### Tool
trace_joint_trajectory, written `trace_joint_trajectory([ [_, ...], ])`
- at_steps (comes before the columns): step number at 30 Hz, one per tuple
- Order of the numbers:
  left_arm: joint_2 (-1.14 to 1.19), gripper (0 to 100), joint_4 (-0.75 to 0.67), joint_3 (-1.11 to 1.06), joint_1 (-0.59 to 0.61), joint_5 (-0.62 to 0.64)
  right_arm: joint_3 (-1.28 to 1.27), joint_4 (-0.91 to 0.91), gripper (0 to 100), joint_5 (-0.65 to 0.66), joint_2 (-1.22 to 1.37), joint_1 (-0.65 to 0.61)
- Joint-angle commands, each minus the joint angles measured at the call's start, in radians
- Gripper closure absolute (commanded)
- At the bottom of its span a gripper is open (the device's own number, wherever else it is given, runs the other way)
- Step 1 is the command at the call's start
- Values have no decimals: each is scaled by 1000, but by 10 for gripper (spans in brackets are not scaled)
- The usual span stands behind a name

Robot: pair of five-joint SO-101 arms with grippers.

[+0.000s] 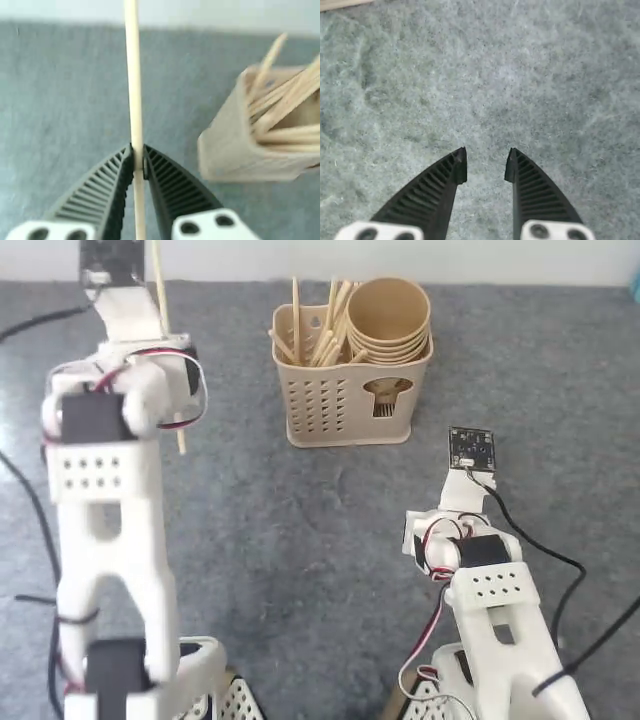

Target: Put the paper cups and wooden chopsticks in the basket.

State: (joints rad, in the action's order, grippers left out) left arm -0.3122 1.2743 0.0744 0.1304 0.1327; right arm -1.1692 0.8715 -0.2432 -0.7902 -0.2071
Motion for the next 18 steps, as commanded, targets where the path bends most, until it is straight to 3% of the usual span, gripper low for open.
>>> trace_joint_trajectory([
  [1, -130, 991, -118, 42, -72, 75, 29, -21, 858, -14, 4, 15],
  [6, -157, 991, -393, -25, -189, 176, 29, -21, 858, -14, 4, 15],
  [14, -150, 991, -1092, -343, -305, 140, 26, -41, 858, -14, 4, 16],
  [18, -124, 991, -1197, -424, -339, 110, 25, -41, 858, -14, 4, 16],
])
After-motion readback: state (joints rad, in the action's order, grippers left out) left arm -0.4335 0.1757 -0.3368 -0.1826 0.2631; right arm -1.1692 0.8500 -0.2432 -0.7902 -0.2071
